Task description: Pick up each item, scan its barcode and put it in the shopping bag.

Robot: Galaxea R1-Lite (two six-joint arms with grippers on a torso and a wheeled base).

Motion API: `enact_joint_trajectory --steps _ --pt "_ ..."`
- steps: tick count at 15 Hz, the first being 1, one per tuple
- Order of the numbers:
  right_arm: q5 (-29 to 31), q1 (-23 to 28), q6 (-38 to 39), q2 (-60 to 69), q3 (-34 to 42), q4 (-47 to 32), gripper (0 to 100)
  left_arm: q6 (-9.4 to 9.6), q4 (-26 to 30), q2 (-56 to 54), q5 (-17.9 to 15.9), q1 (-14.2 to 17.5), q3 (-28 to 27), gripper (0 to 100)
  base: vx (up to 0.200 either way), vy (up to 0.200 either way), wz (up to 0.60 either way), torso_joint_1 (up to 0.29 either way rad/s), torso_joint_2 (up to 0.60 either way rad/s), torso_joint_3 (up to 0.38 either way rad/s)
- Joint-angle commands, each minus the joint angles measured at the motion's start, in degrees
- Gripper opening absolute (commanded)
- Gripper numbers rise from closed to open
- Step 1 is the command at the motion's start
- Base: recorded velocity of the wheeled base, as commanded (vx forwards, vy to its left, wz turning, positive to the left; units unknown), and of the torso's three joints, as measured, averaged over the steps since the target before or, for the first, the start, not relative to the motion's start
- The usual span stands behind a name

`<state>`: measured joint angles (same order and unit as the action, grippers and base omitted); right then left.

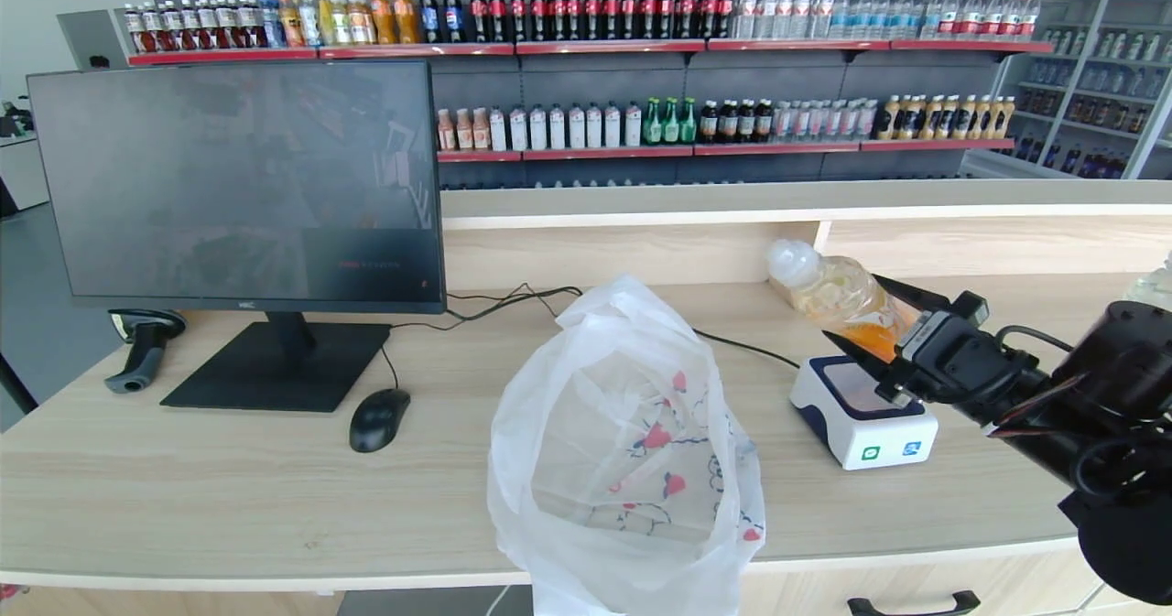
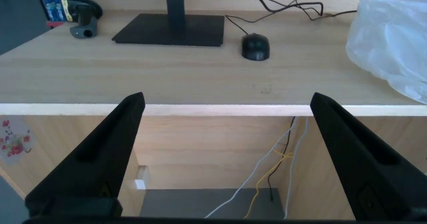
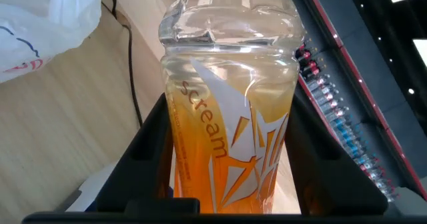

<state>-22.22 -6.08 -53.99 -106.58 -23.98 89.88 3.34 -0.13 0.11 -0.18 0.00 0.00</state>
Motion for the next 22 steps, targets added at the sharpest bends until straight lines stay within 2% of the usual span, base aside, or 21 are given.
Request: enact_joint_trajectory --steps 1,22 --pt "-0.01 0.02 -0.24 0.59 1.48 0.12 0 0.09 -0.04 -0.02 -0.08 0.00 0.00 100 0.000 0.000 0.00 0.000 0.00 0.000" --pt "-0.01 -3.58 2.58 0.06 -1.86 0.12 0 -0.09 -0.04 -0.02 0.01 0.00 0.00 100 0.000 0.000 0.00 0.000 0.00 0.000"
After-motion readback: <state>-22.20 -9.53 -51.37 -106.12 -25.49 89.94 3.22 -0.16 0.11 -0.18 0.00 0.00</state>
